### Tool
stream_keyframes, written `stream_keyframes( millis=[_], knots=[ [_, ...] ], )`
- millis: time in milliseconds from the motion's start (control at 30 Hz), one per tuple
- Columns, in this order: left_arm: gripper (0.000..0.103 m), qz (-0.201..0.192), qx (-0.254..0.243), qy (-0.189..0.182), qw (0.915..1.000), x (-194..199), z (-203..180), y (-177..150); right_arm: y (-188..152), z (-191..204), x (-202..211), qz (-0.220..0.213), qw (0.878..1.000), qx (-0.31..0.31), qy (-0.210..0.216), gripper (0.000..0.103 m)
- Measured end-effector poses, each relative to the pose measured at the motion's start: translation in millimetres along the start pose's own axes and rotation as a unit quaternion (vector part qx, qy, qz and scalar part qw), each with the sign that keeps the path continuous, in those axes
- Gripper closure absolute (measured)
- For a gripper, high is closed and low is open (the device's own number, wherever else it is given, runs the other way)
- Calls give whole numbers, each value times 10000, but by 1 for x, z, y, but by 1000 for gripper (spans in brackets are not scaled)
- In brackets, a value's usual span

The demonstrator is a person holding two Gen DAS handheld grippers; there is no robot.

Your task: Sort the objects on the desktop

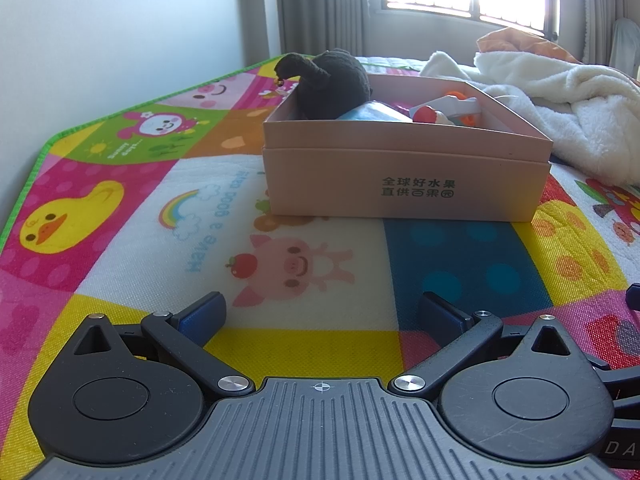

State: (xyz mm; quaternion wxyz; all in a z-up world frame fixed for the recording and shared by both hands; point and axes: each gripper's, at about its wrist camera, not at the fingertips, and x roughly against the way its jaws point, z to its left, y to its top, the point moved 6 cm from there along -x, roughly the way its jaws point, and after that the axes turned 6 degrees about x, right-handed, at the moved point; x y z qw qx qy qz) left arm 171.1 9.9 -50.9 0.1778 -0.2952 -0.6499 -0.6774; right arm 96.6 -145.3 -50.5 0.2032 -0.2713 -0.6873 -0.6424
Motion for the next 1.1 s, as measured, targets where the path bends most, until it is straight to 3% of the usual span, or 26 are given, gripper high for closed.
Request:
stream_keyframes(
  millis=[600,733,967,1100],
  knots=[
    [0,-64,4,12,10000,3,1,0,0,0,0,4,10000,5,1,0],
    [0,314,82,-433,9985,13,8,-4,0,-1,0,-5,10000,-13,20,0],
    [0,561,283,-710,9955,31,22,-10,0,2,0,-13,9999,88,-62,0],
    [0,430,444,-360,9974,41,36,-17,0,-2,-1,-7,10000,-55,55,0]
  ],
)
